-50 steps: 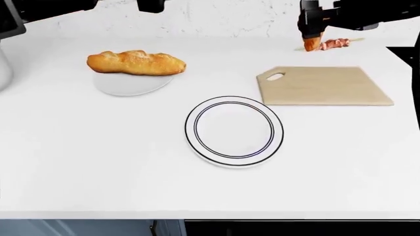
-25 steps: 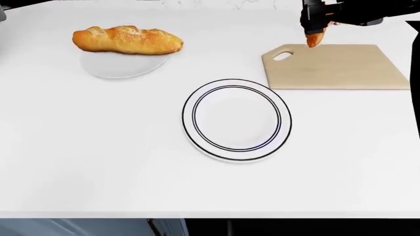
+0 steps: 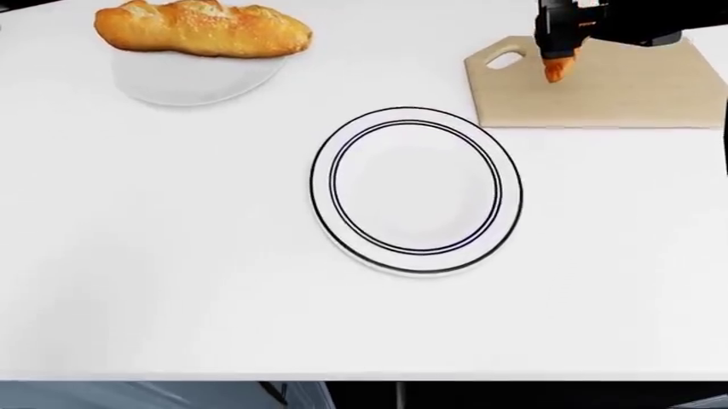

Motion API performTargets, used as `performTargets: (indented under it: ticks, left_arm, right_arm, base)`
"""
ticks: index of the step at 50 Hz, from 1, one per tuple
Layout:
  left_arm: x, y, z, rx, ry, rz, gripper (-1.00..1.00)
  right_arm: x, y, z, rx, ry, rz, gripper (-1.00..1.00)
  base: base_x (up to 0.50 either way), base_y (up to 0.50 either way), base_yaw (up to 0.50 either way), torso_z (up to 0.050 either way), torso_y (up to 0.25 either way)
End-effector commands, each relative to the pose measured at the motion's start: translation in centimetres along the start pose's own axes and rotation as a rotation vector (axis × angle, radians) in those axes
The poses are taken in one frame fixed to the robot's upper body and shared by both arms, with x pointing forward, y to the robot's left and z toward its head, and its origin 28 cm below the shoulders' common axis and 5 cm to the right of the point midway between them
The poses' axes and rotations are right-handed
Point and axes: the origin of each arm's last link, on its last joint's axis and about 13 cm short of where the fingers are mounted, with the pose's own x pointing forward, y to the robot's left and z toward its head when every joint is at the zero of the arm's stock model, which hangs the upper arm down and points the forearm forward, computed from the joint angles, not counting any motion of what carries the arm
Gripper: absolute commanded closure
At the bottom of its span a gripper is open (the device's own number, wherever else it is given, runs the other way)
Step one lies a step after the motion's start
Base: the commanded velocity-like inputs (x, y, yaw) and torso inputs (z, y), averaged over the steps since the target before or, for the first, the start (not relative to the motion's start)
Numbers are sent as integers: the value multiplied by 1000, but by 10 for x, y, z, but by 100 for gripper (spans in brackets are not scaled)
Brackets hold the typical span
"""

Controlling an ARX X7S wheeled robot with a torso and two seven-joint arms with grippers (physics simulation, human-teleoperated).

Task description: From the different types of pastries on the counter, select a croissant and place it on the cutting board. Then retrieve a jar of jam from the cabinet and place it alongside the croissant on the cutting board.

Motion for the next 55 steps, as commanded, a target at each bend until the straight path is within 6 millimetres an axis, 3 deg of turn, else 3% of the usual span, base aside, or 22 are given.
performTargets:
  ticks: [1, 15, 16, 33, 50, 53, 55]
  left_arm:
    - [0, 0, 1, 2, -2, -5, -100]
    - [0, 1, 1, -5, -5, -6, -100]
    - [1, 1, 1, -9, -6, -7, -100]
    - [3, 2, -1, -18, -9, -7, -100]
    - [0, 4, 0, -32, -21, -5, -100]
    - [1, 6, 0, -39, -28, 2, -100]
    - [2, 7, 0, -44, -37, 6, -100]
  right_arm:
    - [2, 0, -1, 3, 0, -7, 100]
    - [3, 1, -2, 12, 2, -14, 100]
    - [4, 1, -3, 14, 2, -14, -100]
    - [-7, -3, 4, 19, -25, -7, -100]
    - [-73, 10, 58, -12, -346, 121, -100]
    - [-79, 14, 45, 21, -381, 153, -100]
    - [-98, 24, 40, -27, -480, 157, -100]
  base:
    - [0, 0, 0, 0, -129]
    - [-1, 0, 0, 0, -120]
    - [0, 0, 0, 0, 0]
    - [0, 0, 0, 0, 0]
    - [0, 0, 0, 0, 0]
    - [0, 0, 0, 0, 0]
    - [0, 0, 0, 0, 0]
